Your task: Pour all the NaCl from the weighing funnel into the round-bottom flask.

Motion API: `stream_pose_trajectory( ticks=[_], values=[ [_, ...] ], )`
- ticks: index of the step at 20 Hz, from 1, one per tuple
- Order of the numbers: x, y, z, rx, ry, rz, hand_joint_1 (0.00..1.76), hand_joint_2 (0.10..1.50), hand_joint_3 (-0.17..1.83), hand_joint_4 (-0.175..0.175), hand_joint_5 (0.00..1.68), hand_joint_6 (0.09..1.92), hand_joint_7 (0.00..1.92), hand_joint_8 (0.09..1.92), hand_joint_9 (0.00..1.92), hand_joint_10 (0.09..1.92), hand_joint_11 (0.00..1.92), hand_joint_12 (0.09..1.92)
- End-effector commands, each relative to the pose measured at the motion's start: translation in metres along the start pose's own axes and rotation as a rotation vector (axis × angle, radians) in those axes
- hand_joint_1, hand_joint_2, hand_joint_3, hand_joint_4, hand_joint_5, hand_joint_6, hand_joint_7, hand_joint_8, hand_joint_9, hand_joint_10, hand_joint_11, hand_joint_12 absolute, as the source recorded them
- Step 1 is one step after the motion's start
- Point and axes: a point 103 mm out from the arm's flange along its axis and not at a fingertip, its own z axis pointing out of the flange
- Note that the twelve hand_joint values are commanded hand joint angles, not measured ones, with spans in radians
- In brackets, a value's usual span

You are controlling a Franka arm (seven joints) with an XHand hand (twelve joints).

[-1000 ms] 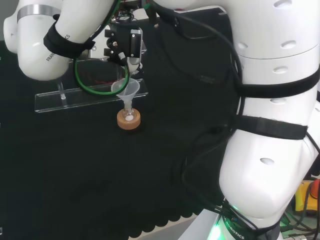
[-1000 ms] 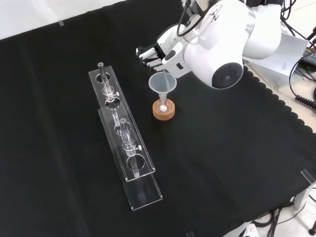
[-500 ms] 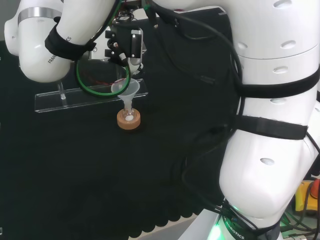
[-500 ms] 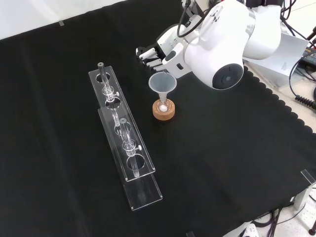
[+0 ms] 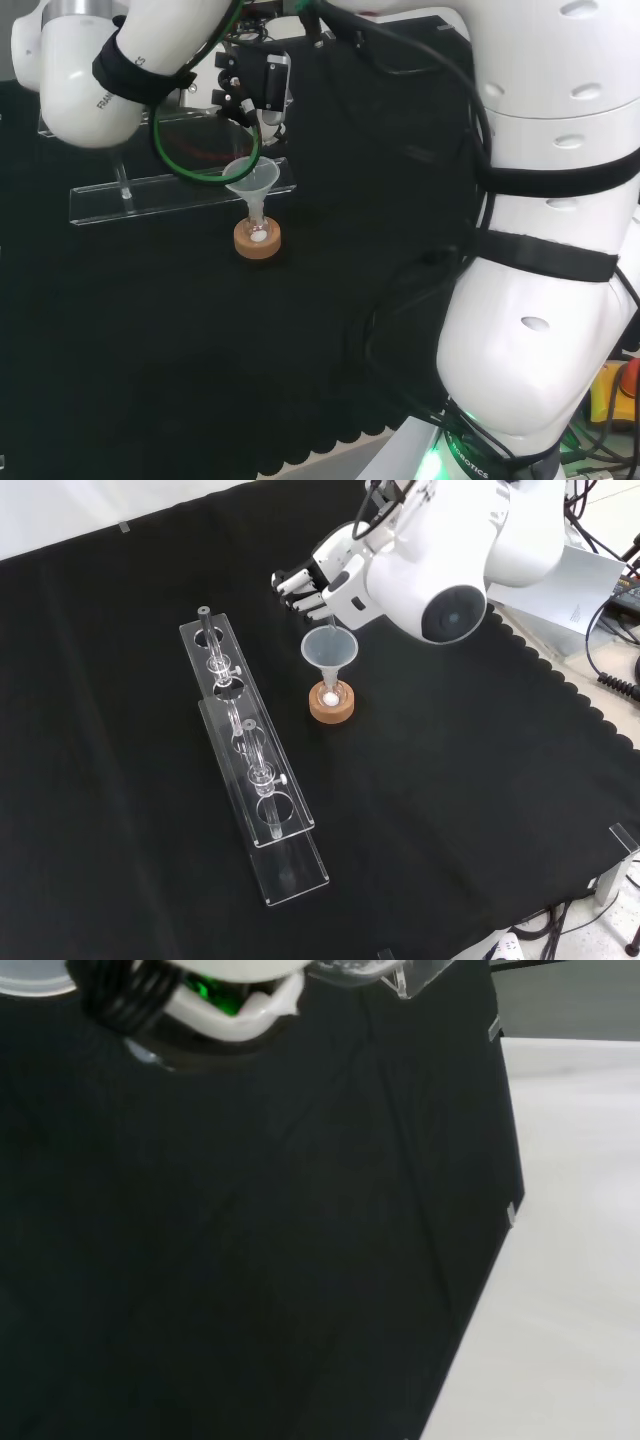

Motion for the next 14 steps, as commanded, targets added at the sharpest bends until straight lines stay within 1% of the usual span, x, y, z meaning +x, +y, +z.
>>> stream_pose_trajectory(
  ticks=[1,5,8,11,12,14],
  values=[
    [-0.008,-0.001,0.015,-0.033,0.09,-0.001,1.06,0.71,0.77,0.175,1.05,1.1,0.65,0.68,0.87,0.51,0.41,1.28],
    [-0.015,-0.002,0.032,-0.054,0.213,0.0,1.06,0.71,0.77,0.175,1.05,1.1,0.65,0.68,0.87,0.51,0.41,1.28],
    [-0.021,-0.002,0.045,-0.058,0.289,0.001,1.06,0.71,0.77,0.175,1.05,1.1,0.66,0.69,0.87,0.51,0.41,1.28],
    [-0.025,-0.002,0.056,-0.062,0.345,0.008,1.06,0.71,0.78,0.175,1.05,1.1,0.66,0.68,0.87,0.51,0.41,1.28],
    [-0.028,-0.002,0.062,-0.069,0.378,0.004,1.06,0.71,0.78,0.175,1.05,1.1,0.66,0.68,0.88,0.51,0.41,1.28],
    [-0.031,0.0,0.074,-0.071,0.412,0.002,1.06,0.71,0.78,0.175,1.05,1.1,0.66,0.68,0.88,0.51,0.41,1.28]
  ],
)
